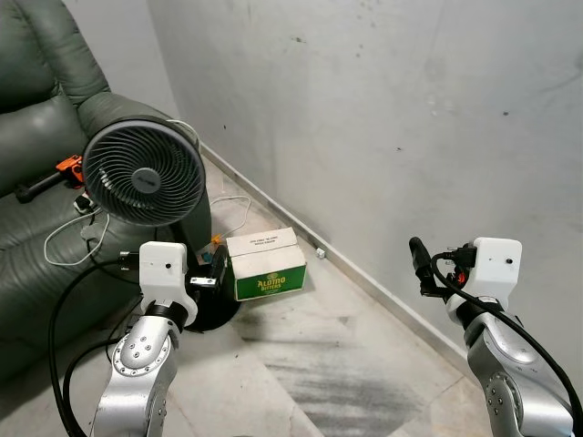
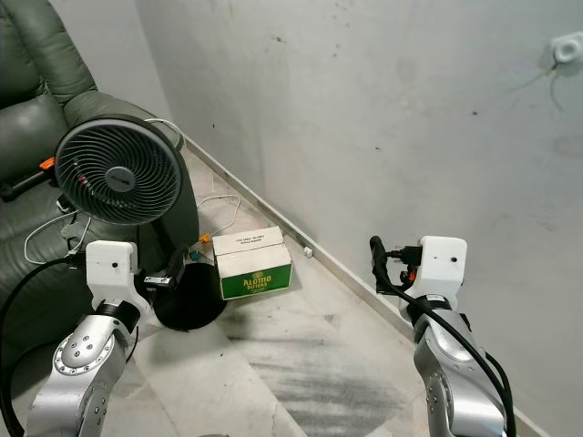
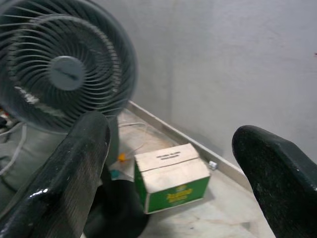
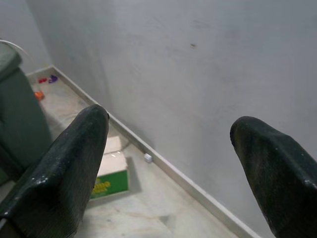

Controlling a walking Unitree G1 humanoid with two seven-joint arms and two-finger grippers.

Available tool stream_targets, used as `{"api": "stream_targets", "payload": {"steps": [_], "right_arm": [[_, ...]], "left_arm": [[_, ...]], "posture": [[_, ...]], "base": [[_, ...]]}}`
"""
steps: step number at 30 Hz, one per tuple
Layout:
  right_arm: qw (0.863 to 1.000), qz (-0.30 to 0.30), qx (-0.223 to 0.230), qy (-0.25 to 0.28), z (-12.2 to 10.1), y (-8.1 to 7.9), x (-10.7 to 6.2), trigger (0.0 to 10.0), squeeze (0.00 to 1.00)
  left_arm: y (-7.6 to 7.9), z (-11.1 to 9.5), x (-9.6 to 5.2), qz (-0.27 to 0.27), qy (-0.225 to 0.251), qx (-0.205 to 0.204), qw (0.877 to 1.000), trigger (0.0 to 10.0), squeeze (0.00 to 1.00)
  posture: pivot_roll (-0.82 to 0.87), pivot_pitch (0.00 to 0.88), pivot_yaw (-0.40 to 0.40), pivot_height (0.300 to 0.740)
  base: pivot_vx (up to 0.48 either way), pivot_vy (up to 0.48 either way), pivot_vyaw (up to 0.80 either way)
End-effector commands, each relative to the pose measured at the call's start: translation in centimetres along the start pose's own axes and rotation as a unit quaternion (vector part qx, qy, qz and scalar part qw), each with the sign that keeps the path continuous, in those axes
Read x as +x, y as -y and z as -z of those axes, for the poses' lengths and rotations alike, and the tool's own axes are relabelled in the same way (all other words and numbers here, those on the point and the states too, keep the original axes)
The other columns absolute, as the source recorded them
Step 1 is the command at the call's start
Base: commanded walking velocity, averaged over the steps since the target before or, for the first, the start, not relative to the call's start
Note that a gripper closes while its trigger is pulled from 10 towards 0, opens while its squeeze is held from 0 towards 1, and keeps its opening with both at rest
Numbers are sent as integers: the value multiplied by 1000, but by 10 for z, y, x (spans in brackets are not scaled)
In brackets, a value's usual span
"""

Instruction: Hang keys on a hook

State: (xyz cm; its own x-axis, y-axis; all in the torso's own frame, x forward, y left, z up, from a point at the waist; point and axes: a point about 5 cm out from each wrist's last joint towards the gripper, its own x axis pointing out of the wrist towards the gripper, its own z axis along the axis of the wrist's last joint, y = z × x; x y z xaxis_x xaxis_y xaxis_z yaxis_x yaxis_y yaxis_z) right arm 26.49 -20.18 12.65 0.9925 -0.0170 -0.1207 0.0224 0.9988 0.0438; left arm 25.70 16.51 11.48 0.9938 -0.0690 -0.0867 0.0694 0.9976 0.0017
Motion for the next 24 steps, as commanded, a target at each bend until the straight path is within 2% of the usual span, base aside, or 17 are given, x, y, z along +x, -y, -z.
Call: {"api": "stream_targets", "payload": {"steps": [1, 17, 24], "right_arm": [[1000, 4, 2, 0, 0, 1, 0, 10000, 0], [1000, 6, 1, 3, -1, 1, 1, 10000, 0], [1000, 4, 0, 4, -1, 1, 1, 10000, 0]], "left_arm": [[-3, 4, -1, -7, -12, -2, 1000, 10000, 0], [-3, 4, 0, -6, -14, 1, 1000, 10000, 0], [-1, 3, 0, 3, -8, 9, 1000, 10000, 0]], "posture": [[-35, 69, 47, 740], [-34, 62, 51, 740], [-34, 62, 51, 740]], "base": [[0, 398, 0], [0, 419, 0], [0, 0, 0]]}}
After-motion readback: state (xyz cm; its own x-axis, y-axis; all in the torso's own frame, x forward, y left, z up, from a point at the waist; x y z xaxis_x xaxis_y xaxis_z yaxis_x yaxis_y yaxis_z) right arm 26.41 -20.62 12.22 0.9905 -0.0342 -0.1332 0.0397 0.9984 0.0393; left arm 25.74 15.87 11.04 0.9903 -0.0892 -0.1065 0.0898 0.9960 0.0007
